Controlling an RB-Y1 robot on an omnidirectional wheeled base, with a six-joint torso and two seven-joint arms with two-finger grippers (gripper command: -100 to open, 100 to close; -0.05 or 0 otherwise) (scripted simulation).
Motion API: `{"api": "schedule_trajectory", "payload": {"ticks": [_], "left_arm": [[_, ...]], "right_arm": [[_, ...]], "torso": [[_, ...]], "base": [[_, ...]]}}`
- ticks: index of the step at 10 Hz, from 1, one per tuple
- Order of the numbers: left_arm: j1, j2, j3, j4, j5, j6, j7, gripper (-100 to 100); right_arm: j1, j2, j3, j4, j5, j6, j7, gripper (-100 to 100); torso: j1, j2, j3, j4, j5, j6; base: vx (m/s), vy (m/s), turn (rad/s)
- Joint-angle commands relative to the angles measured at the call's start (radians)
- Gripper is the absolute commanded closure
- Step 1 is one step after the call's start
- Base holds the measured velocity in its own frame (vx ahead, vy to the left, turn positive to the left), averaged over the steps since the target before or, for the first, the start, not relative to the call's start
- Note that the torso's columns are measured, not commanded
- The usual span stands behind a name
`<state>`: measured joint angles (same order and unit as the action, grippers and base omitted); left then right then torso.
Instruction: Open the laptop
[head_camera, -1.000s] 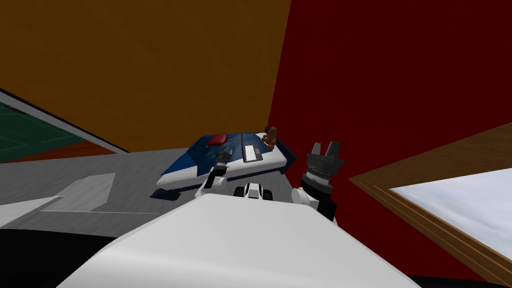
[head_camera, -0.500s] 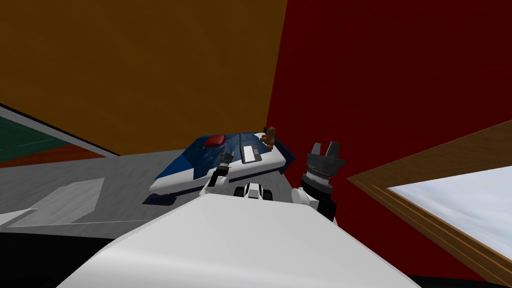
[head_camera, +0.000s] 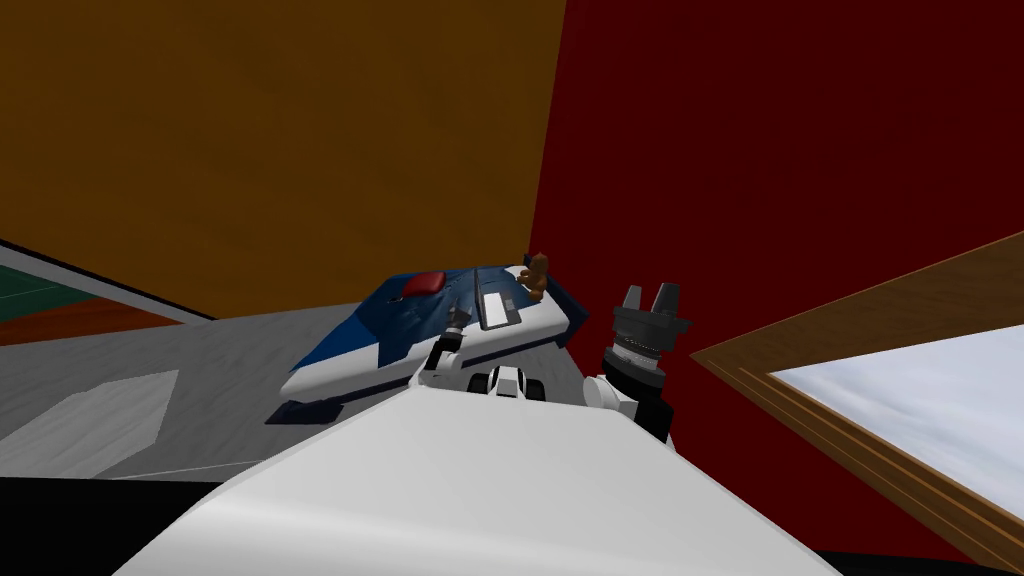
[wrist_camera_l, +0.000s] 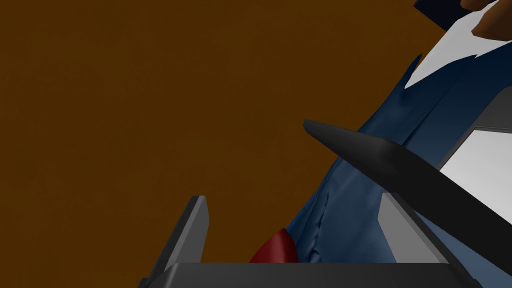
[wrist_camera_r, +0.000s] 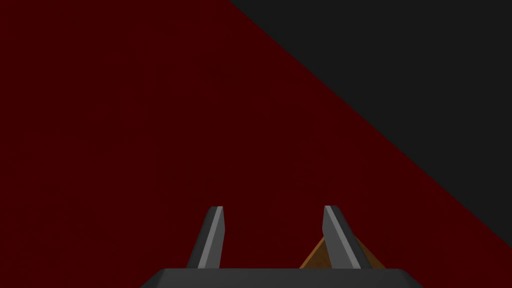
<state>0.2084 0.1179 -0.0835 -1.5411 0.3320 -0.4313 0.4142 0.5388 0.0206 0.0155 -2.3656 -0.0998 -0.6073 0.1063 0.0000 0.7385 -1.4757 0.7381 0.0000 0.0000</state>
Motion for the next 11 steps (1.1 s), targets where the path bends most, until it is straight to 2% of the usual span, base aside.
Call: {"api": "schedule_trajectory", "payload": {"ticks": [1,7,10,11], "left_arm": [[-0.022,0.006,-0.002,0.055,0.019,-0.002,0.024,-100],[-0.086,-0.015,-0.013,0.204,0.071,-0.001,0.082,-100],[-0.104,-0.045,-0.016,0.246,0.086,0.000,0.099,-100],[-0.101,-0.037,-0.015,0.237,0.083,0.001,0.095,-100]], "right_arm": [[0.000,0.000,0.000,0.000,0.000,0.000,0.000,0],[0.000,0.000,0.000,0.000,0.000,0.000,0.000,0],[0.000,0.000,0.000,0.000,0.000,0.000,0.000,0],[0.000,0.000,0.000,0.000,0.000,0.000,0.000,0]], "torso": [[0.000,0.000,0.000,0.000,0.000,0.000],[0.000,-0.002,-0.001,-0.001,0.000,0.001],[0.001,-0.004,-0.002,-0.002,0.001,0.001],[0.000,-0.002,-0.001,-0.001,0.000,0.000]], "base": [[0.027,0.000,-0.025],[0.030,0.000,-0.053],[0.008,0.001,-0.013],[0.000,0.000,0.000]]}}
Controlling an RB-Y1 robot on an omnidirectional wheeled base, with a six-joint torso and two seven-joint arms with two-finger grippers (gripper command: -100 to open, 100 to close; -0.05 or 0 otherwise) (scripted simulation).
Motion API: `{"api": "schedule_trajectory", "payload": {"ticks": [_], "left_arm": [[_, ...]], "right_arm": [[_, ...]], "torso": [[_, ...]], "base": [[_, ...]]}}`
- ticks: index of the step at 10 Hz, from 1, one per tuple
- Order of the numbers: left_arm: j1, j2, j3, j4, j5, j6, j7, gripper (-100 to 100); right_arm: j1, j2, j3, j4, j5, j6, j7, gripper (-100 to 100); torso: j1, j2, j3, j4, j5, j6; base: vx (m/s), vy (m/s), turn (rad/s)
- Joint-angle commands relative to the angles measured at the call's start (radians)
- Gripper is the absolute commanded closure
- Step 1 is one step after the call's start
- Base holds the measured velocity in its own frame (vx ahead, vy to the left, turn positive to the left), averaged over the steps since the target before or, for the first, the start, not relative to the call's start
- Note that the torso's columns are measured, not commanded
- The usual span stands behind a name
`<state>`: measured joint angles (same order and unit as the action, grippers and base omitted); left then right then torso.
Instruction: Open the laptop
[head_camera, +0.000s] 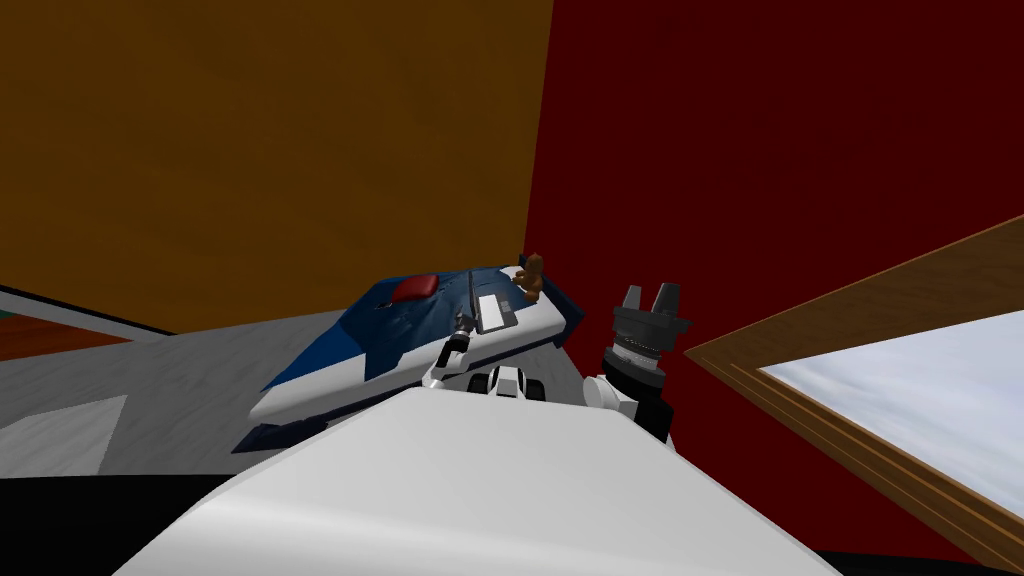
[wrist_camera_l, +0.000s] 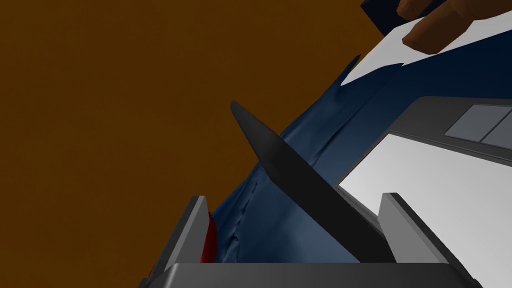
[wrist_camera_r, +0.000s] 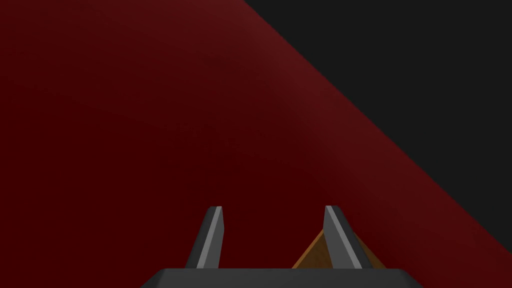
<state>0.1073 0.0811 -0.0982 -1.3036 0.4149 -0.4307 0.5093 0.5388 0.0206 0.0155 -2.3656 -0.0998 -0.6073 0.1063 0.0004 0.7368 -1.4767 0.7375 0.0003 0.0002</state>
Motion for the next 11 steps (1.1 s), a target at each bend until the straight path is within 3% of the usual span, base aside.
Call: {"api": "schedule_trajectory", "payload": {"ticks": [1,2,3,4,11], "left_arm": [[-0.001,-0.001,0.000,0.003,0.001,-0.001,0.001,-100],[-0.001,-0.001,0.000,0.002,0.000,-0.001,0.001,100],[-0.034,0.011,0.018,0.023,-0.024,0.041,-0.037,100],[-0.034,0.011,0.018,0.023,-0.024,0.041,-0.037,100],[-0.152,0.054,0.085,0.091,-0.111,0.184,-0.170,100]], "right_arm": [[0.000,0.000,0.000,0.000,0.000,0.000,0.000,0],[0.000,0.000,0.000,0.000,0.000,0.000,0.000,0],[0.000,0.000,0.000,0.000,0.000,0.000,0.000,0],[0.000,0.000,0.000,0.000,0.000,0.000,0.000,0],[0.000,0.000,0.000,0.000,0.000,0.000,0.000,0]], "torso": [[0.000,0.002,0.001,0.001,0.000,0.000],[-0.001,0.002,0.001,0.001,0.000,0.000],[0.000,0.002,0.001,0.001,-0.001,-0.001],[-0.004,-0.001,0.000,0.000,-0.001,0.001],[0.000,0.003,0.002,0.001,0.000,0.000]], "base": [[0.000,0.000,0.000],[0.000,0.000,0.000],[0.016,-0.082,0.079],[-0.002,-0.134,0.043],[-0.001,-0.154,0.043]]}}
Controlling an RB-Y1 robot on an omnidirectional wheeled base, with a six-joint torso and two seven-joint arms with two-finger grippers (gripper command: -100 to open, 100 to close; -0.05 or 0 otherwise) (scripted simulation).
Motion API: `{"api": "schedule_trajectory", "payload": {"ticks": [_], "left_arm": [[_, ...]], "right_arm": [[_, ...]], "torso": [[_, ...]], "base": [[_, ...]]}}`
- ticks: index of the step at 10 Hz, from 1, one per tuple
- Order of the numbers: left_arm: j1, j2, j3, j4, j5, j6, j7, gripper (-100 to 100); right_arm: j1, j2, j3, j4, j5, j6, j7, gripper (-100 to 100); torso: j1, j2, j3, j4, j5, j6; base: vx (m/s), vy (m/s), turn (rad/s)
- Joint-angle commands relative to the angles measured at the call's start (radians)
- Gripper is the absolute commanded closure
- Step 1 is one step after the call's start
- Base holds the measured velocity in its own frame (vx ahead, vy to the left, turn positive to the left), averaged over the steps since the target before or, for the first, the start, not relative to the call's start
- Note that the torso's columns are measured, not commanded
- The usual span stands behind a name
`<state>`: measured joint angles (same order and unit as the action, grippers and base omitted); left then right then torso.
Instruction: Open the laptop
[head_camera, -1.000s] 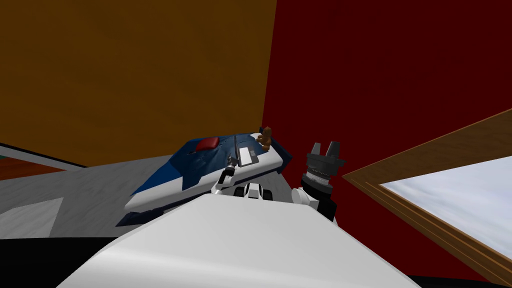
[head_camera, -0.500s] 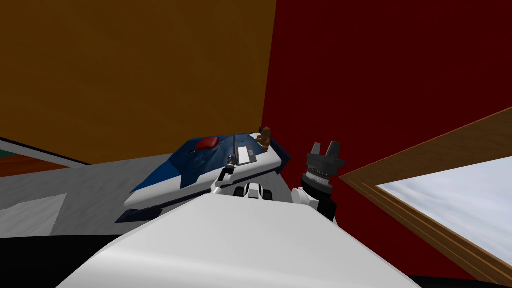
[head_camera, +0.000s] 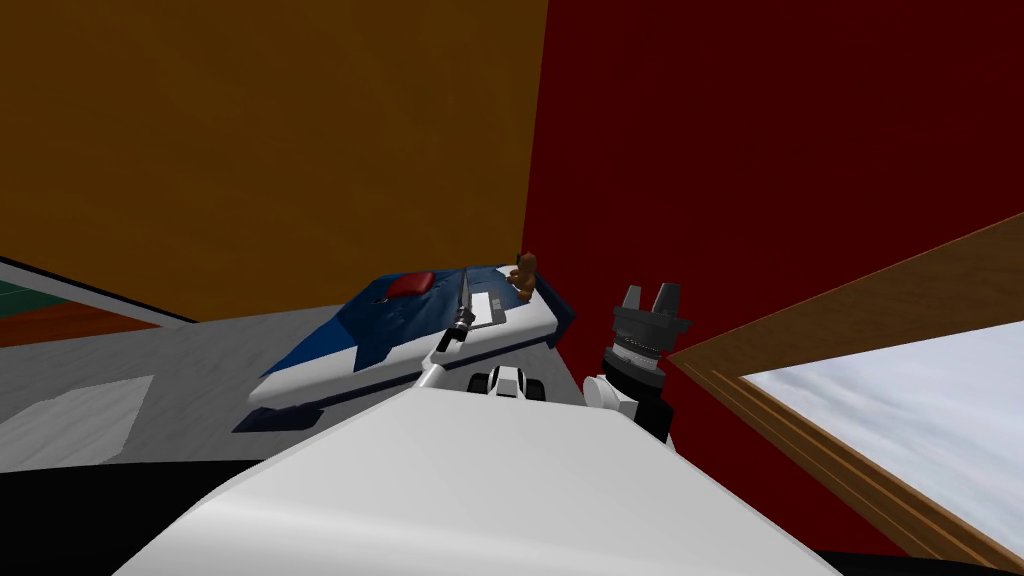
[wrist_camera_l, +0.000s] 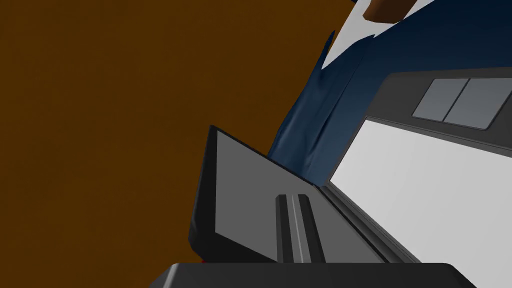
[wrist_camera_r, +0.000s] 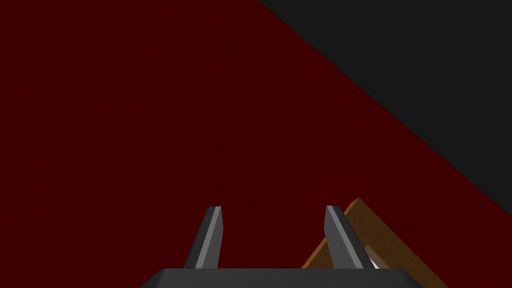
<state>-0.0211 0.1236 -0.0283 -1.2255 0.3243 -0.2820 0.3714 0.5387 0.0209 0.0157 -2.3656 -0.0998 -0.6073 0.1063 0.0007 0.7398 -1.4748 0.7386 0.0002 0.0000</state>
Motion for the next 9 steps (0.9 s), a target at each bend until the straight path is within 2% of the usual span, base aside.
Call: {"api": "schedule_trajectory", "payload": {"ticks": [1,2,3,5,9], "left_arm": [[-0.041,0.018,0.024,0.022,-0.032,0.056,-0.051,100],[-0.032,0.011,0.018,0.020,-0.025,0.039,-0.039,100],[-0.024,0.004,0.009,-0.002,-0.002,0.035,-0.013,-100],[-0.017,-0.002,0.002,-0.019,0.017,0.030,0.011,-100],[0.004,-0.016,-0.019,-0.065,0.067,0.015,0.073,-100]], "right_arm": [[0.000,0.000,0.000,0.000,0.000,0.000,0.000,0],[0.000,0.000,0.000,0.000,0.000,0.000,0.000,0],[0.000,0.000,0.000,0.000,0.000,0.000,0.000,0],[0.000,-0.001,-0.001,0.000,0.000,0.000,0.000,0],[0.000,-0.001,0.000,0.000,0.000,0.000,0.000,0]], "torso": [[-0.001,-0.003,-0.002,-0.001,0.000,0.000],[-0.001,-0.003,-0.002,-0.001,0.000,0.000],[0.004,-0.002,-0.001,-0.001,0.001,0.000],[0.009,-0.001,-0.001,0.000,0.003,0.000],[-0.003,0.000,0.000,0.000,-0.001,0.000]], "base": [[-0.001,-0.154,0.048],[-0.006,-0.069,0.011],[-0.023,0.073,-0.054],[-0.007,0.155,-0.037],[0.000,0.173,-0.039]]}}
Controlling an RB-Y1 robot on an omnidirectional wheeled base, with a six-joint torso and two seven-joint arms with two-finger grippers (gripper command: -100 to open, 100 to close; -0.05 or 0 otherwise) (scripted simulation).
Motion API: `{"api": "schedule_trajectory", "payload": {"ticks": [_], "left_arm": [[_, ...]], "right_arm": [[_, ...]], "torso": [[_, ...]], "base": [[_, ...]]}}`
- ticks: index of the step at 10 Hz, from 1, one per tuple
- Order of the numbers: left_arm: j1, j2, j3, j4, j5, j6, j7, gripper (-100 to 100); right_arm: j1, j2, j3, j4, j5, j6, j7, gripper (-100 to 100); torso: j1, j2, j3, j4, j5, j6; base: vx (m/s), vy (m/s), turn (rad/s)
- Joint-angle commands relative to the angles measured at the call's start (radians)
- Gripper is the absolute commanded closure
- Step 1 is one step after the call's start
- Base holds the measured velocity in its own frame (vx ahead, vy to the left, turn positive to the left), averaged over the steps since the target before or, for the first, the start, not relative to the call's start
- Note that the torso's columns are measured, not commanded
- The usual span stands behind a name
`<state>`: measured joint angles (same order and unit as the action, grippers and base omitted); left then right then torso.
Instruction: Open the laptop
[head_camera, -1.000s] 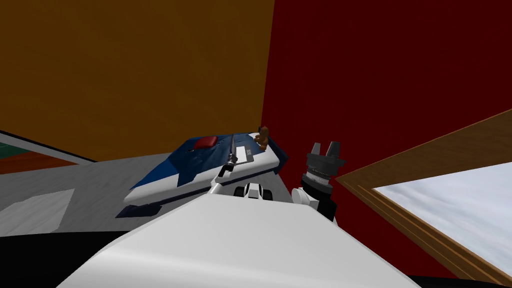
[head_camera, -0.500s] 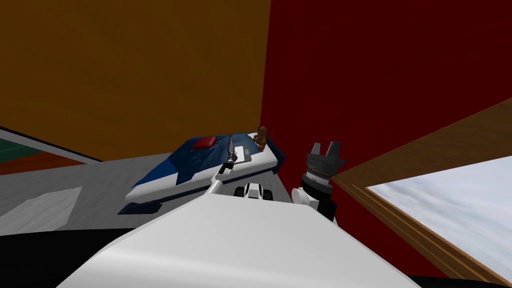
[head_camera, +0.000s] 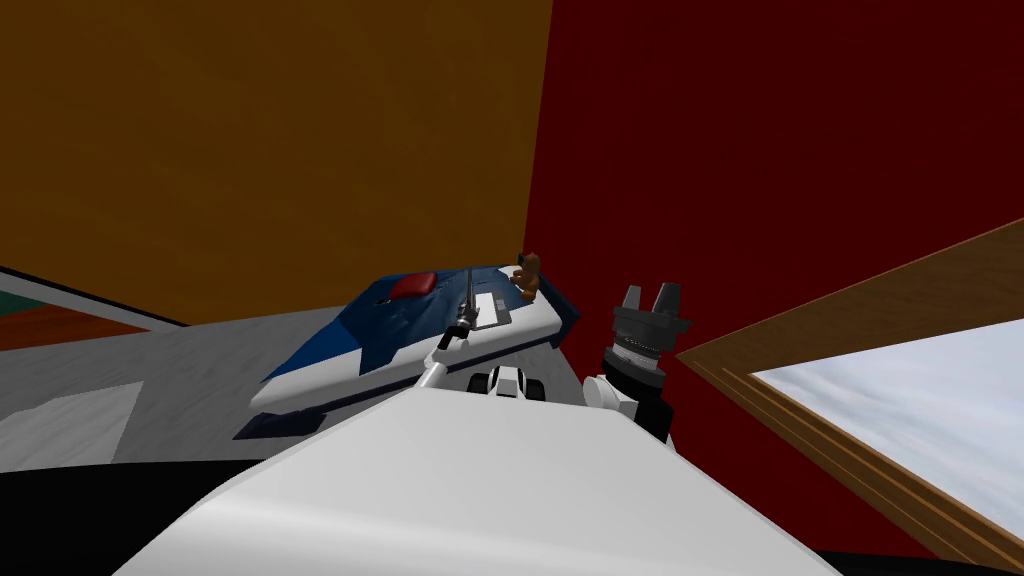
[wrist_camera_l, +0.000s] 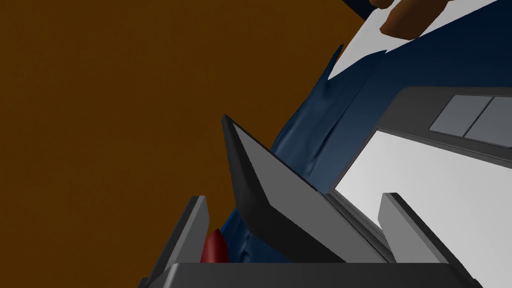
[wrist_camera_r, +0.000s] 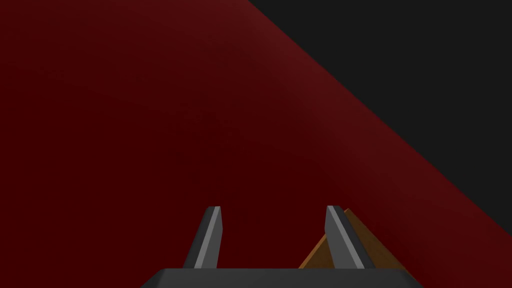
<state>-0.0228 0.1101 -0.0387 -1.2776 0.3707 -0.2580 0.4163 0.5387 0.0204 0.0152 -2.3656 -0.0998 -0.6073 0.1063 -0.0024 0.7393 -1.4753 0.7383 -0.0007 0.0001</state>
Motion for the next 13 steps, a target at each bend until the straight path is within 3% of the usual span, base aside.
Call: {"api": "schedule_trajectory", "payload": {"ticks": [1,2,3,4,5,7,9,10,12,13], "left_arm": [[0.003,-0.002,-0.006,-0.005,0.012,-0.006,0.016,-100],[-0.026,0.000,0.004,0.017,0.019,-0.001,0.023,-100],[-0.015,-0.001,-0.001,0.011,0.016,-0.008,0.021,-100],[-0.017,-0.001,0.000,0.014,0.016,-0.008,0.021,100],[-0.034,0.012,0.009,0.035,-0.008,0.012,-0.010,100],[-0.051,0.026,0.020,0.056,-0.033,0.032,-0.041,100],[-0.069,0.040,0.030,0.077,-0.058,0.051,-0.072,100],[-0.086,0.054,0.040,0.098,-0.083,0.071,-0.103,100],[-0.104,0.068,0.051,0.118,-0.108,0.090,-0.134,100],[-0.095,0.066,0.049,0.100,-0.098,0.089,-0.121,100]], "right_arm": [[0.000,0.000,0.000,0.000,0.000,0.000,0.000,0],[0.000,0.000,0.000,0.000,0.000,0.000,0.000,0],[0.000,0.000,0.000,0.000,0.000,0.000,0.000,0],[0.000,0.000,0.000,0.000,0.000,0.000,0.000,0],[0.000,0.000,0.000,0.000,0.000,0.000,0.000,0],[0.000,0.001,0.001,0.000,0.000,0.000,0.000,0],[0.000,0.001,0.001,0.000,0.000,0.000,0.000,0],[0.000,0.001,0.000,0.000,0.000,0.000,0.000,0],[0.000,0.001,0.001,0.000,0.000,0.000,0.000,0],[0.000,0.001,0.001,0.000,0.000,0.000,0.000,0]], "torso": [[0.000,0.000,0.000,0.000,0.000,0.000],[-0.003,-0.001,-0.001,0.000,-0.001,0.000],[-0.002,-0.005,-0.003,-0.001,-0.001,0.000],[0.000,-0.003,-0.002,-0.001,0.000,0.000],[0.001,0.000,0.000,0.000,0.000,-0.001],[-0.007,-0.005,-0.003,-0.003,-0.001,0.004],[0.001,-0.006,-0.004,-0.004,0.002,0.004],[0.004,-0.005,-0.003,-0.004,0.003,0.002],[0.000,-0.004,-0.003,-0.002,0.000,0.000],[0.002,-0.002,-0.001,-0.001,0.000,0.000]], "base": [[-0.004,0.071,-0.011],[0.066,0.030,-0.017],[0.043,0.016,-0.008],[0.005,0.001,-0.003],[0.024,-0.109,0.043],[0.026,-0.181,0.040],[0.008,-0.145,0.002],[0.015,-0.202,0.012],[0.037,-0.216,0.032],[0.022,-0.085,0.003]]}}
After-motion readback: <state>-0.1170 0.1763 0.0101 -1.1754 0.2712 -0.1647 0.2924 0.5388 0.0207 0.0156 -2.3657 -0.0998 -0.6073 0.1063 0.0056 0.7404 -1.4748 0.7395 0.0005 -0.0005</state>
